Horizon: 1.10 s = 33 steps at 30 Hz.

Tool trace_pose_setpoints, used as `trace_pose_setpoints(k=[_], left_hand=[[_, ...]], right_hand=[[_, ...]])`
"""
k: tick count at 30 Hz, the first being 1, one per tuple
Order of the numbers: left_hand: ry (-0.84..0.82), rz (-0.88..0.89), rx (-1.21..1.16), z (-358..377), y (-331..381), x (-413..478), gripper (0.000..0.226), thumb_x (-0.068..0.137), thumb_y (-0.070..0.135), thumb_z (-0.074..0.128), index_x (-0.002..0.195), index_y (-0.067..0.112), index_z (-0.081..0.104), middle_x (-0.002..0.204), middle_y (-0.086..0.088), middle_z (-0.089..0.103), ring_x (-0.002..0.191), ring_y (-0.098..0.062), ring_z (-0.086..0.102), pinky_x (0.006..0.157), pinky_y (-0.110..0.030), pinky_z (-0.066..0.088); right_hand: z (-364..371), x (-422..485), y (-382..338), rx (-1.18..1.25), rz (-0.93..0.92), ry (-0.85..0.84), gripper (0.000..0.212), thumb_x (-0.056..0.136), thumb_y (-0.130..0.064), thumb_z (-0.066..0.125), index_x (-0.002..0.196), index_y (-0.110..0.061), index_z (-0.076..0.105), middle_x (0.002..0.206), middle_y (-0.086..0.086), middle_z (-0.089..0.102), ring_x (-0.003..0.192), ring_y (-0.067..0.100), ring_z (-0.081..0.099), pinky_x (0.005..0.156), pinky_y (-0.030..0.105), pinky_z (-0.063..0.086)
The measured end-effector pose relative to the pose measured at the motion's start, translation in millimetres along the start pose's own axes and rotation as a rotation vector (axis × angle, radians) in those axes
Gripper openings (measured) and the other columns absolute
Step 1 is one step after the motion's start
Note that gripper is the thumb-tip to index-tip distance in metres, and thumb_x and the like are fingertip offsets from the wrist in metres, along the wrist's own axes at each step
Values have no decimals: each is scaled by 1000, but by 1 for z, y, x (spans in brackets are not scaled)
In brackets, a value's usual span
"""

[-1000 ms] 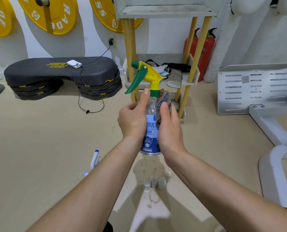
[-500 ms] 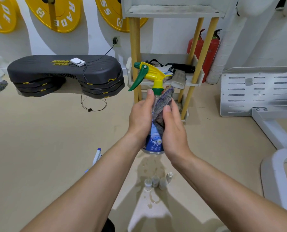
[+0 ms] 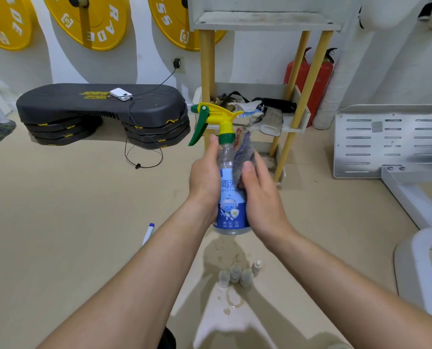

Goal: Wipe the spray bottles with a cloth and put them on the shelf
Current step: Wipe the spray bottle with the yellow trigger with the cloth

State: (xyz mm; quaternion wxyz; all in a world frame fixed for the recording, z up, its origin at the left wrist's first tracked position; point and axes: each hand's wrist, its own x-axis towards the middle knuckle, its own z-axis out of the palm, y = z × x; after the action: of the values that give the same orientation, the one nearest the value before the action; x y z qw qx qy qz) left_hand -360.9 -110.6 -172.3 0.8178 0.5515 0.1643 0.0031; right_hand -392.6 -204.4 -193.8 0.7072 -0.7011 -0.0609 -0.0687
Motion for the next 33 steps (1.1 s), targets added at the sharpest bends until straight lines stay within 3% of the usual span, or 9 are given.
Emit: trace_pose_setpoints(k=[4,8,12,15,19,23,27,31,33], left_hand=[[45,39,92,-4,-5,10,85,56,91,46,88,21,82,100,-13,78,103,-36,72,103,-54,50],[65,148,330,1,-15,11,115,55,107,14,103,26,79,108,-7,77,111,-33,68,105,-52,47],[55,240,580,12,-14,-13,86,97,72,9,119,16,72,125,-9,70,123,-29,59,110,-42,40],[23,290,601,17,-22,-19,68,106,56,17,112,16,72,117,-10,72,112,-28,62,93,-34,45],[-44,219,454,18,-26,-12,65,104,59,24,101,16,73,92,-7,77,87,-23,73,82,-37,57],[-178,49,208,16,-18,-11,54,105,53,35,105,14,73,89,-11,78,75,-25,75,70,-35,60],[-354,-85,116,6,-15,-4,54,102,57,37,109,18,75,106,-15,76,88,-30,71,84,-40,56],[-293,-67,62,11,-19,-6,57,103,57,35,109,15,74,103,-15,76,83,-27,73,76,-37,58],[-159,-2,96,14,-21,-4,61,99,65,37,106,17,74,99,-13,77,82,-28,74,74,-36,61]], right_hand=[[3,-4,10,-241,-162,7,55,102,-44,43,155,-31,36,157,-13,40,145,-2,33,121,36,31],[-1,5,3,-147,-102,60,59,101,-48,44,156,-28,35,153,-16,45,141,-3,40,119,37,36],[-10,18,-9,-97,-8,143,44,101,-42,55,137,-17,54,125,-4,69,115,10,65,103,43,52],[-22,24,-16,-27,33,126,28,97,-30,67,119,-12,62,105,2,75,96,17,73,88,41,59],[-41,29,-21,147,81,-38,14,94,-13,68,108,-9,65,93,4,77,80,16,74,65,24,56],[-60,35,-25,347,139,-241,29,93,-11,60,119,2,59,101,13,73,76,13,74,59,18,55],[-79,41,-23,454,200,-446,46,87,-20,65,127,3,58,113,15,73,96,22,73,77,27,59],[-73,39,-22,428,189,-393,36,91,-14,61,122,3,60,109,17,73,88,20,74,71,24,59],[-62,34,-26,391,178,-274,27,96,-6,59,121,5,60,103,19,71,69,12,73,53,17,54]])
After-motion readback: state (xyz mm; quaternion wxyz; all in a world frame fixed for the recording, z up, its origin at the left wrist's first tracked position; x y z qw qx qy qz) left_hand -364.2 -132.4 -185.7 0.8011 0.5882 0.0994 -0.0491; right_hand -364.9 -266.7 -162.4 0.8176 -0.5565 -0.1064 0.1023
